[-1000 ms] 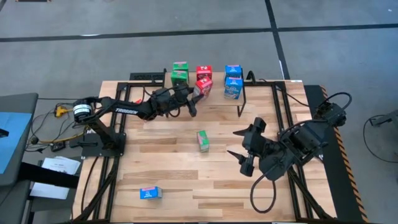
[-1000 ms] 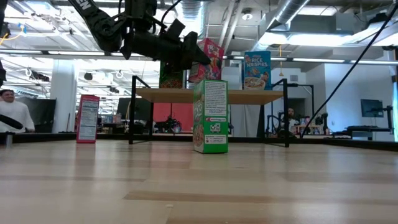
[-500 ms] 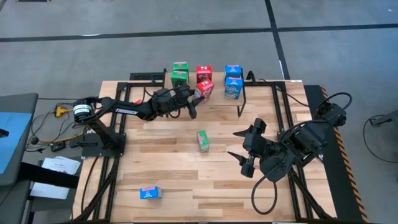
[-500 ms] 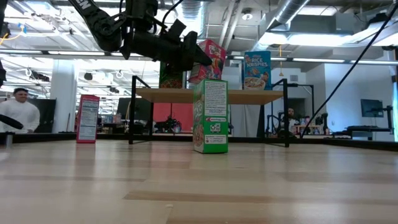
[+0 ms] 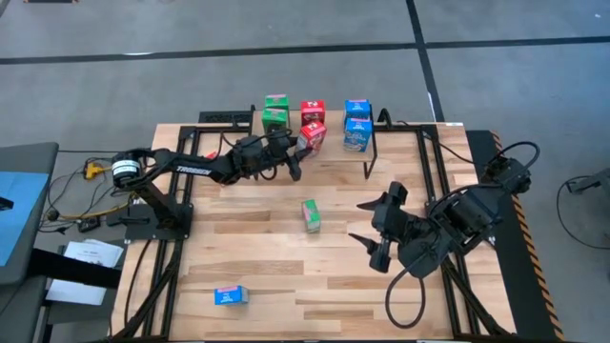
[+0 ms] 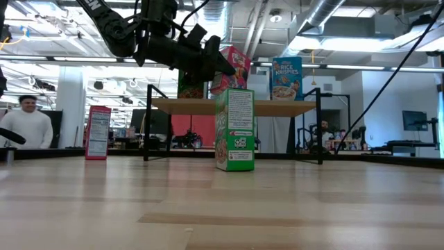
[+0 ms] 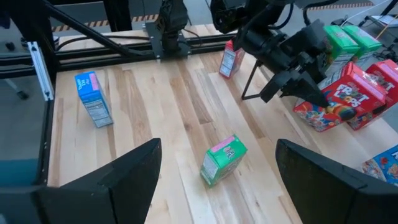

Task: Stack cereal on shelf
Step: Put the bottom red cereal box on the shelf aligned with the other red cereal box

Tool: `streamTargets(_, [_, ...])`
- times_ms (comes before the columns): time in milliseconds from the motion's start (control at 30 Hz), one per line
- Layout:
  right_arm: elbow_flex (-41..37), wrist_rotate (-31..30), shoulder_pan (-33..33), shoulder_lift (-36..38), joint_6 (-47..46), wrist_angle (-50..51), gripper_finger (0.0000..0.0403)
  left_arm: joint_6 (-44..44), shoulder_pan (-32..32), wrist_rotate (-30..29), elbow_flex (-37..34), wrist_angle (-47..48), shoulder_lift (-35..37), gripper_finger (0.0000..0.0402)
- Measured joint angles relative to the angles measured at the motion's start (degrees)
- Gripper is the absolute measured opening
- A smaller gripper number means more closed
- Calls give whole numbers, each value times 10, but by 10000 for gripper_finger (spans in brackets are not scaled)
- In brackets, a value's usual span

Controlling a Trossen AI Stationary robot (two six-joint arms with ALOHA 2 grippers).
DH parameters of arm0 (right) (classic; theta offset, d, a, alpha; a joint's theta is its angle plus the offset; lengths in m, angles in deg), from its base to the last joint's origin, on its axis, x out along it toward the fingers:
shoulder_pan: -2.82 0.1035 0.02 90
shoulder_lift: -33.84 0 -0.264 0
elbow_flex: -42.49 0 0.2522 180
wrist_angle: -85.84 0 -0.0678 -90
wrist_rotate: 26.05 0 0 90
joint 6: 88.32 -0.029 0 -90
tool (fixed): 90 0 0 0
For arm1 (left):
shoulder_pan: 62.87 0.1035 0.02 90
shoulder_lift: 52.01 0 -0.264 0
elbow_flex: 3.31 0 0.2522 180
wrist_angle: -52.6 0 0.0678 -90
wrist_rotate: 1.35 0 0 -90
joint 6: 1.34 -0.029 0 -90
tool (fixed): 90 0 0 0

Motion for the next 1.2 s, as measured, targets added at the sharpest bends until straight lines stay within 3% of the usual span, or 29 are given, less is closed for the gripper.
streamTargets(167, [0,2,0,0,0,0,340,0,0,6,0,2,0,188])
streamTargets(567, [0,2,0,0,0,0,340,17,1,8,0,9,-2,267])
streamTargets(700, [0,2,0,0,0,0,340,20,0,-17,0,9,-1,270])
streamTargets(1200, [0,2,0,0,-13,0,340,27,-3,-17,0,82,48,270])
